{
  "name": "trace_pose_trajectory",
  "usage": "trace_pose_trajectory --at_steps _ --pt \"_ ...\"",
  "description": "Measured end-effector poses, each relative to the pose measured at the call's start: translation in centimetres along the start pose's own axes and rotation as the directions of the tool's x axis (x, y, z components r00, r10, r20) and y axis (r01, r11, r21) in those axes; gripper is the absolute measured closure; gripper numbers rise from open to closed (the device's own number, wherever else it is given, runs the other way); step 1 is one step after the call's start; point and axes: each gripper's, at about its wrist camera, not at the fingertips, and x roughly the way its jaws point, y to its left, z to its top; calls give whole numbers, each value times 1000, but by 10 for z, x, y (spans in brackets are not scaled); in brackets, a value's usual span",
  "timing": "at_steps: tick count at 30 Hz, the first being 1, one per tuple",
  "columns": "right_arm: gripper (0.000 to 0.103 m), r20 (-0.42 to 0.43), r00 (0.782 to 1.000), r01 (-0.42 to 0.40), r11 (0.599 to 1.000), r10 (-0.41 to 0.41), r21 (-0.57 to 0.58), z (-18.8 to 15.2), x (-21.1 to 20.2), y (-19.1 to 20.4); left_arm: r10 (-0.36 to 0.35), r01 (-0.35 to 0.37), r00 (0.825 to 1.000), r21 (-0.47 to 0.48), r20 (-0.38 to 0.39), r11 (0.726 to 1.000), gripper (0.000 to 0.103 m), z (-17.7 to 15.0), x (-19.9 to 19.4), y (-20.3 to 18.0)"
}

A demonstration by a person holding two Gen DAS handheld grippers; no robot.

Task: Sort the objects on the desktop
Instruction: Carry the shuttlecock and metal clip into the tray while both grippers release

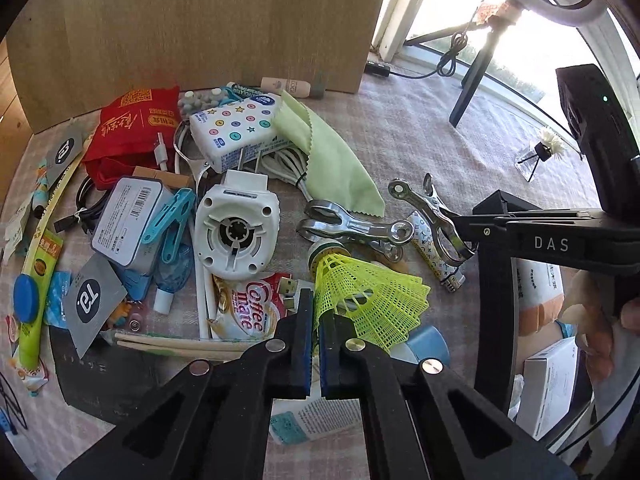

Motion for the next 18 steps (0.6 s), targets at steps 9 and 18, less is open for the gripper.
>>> trace_pose_trajectory --at_steps 9,18 --pt "96 83 997 8 1000 -9 17 -42 -63 -30 -76 73 996 54 56 996 102 -17 -42 -33" --pt "96 154 982 83 985 -106 148 -109 -112 -112 -188 180 982 227 12 957 102 -43 -51 -119"
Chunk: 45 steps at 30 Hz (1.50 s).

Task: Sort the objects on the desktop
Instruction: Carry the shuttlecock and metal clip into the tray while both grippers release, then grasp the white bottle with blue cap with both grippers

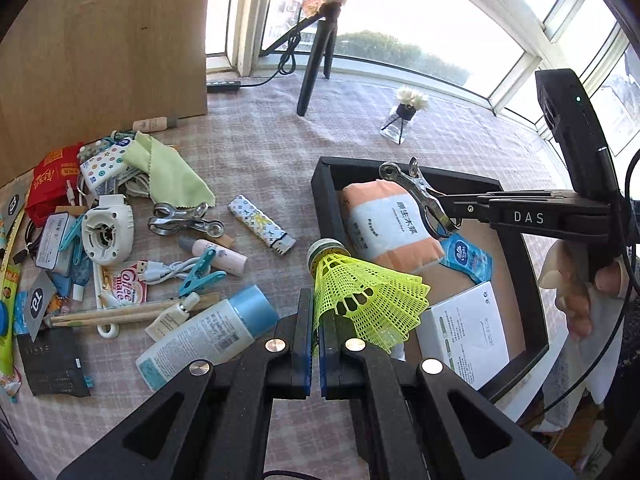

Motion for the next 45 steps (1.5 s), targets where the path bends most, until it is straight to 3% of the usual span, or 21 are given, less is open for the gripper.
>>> trace_pose_trajectory --at_steps 10,12,14,15,24,30,34,40,45 --pt "95 8 994 106 973 -110 204 -53 -30 -98 -82 93 994 156 -77 983 101 -14 24 -87" --pt "92 -3 993 113 967 -115 226 -59 -30 -110 -95 111 991 171 -97 979 86 -15 28 -95" --pt "72 -9 992 123 958 -125 261 -61 -31 -118 -86 100 993 179 -83 979 45 -16 26 -98" --pt "68 0 992 119 955 -124 272 -64 -34 -119 -87 98 994 188 -67 977 42 -16 23 -99" --pt "65 44 994 88 969 -101 229 -56 -45 -79 -52 56 998 148 -31 987 45 -14 9 -59" --pt "65 66 997 28 985 -39 169 -58 -47 -19 6 -1 999 141 -36 990 50 -17 -2 -4" --pt "65 55 998 -46 985 37 166 -65 -39 26 25 -11 997 164 -78 986 52 -17 1 36" --pt "68 18 991 -131 971 130 202 -71 -7 91 -8 44 987 225 -158 973 54 -15 14 78" --pt "79 13 979 -197 939 201 282 -70 20 122 -41 102 978 295 -203 950 58 -14 26 88"
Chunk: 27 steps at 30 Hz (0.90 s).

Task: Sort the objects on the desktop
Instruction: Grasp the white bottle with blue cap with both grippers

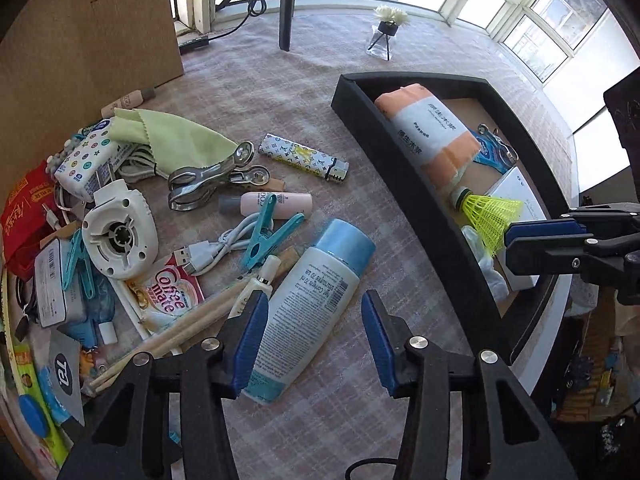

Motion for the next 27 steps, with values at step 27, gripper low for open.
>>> trace_pose_trajectory --at_steps 27 --pt "73 -121 987 117 991 -109 59 23 100 24 -118 117 993 -36 -12 992 65 -21 29 2"
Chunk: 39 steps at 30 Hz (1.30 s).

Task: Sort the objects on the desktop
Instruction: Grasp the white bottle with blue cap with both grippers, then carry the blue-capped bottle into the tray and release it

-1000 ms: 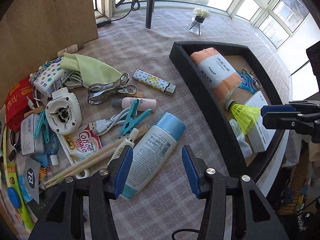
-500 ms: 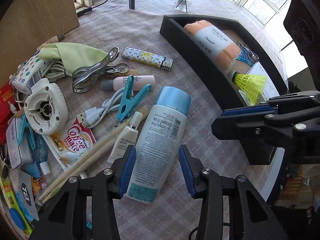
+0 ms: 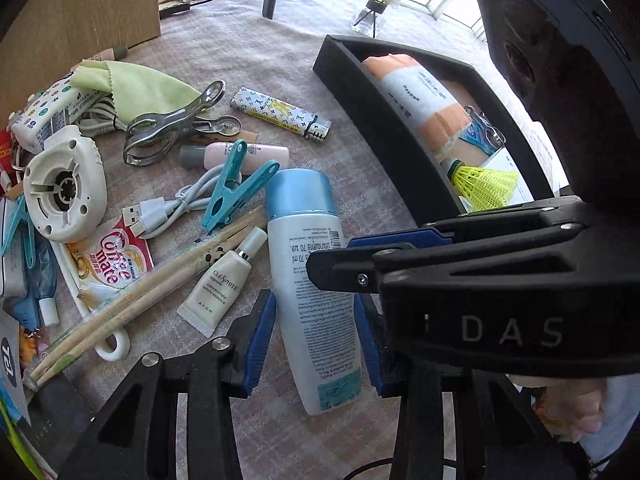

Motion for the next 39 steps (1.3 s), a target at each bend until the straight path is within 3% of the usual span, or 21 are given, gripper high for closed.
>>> trace_pose_trajectory --at_steps 7,14,20,27,39 --pt "59 -24 998 -62 998 62 7 5 11 -9 -25 26 1000 -74 15 997 62 0 12 7" --pt "59 -24 996 -91 996 91 -21 1 8 -12 -13 19 999 -145 41 989 62 -5 9 1" --pt "59 2 995 -98 992 99 -83 -4 -23 -9 9 6 996 -167 91 986 62 -1 -10 -18" --pt "59 63 994 -81 988 90 -128 -3 -72 -25 19 1 989 -131 147 991 63 22 -28 -68" --pt "59 143 990 4 997 7 -81 -21 -163 -155 -64 66 984 -4 169 998 63 76 5 -200"
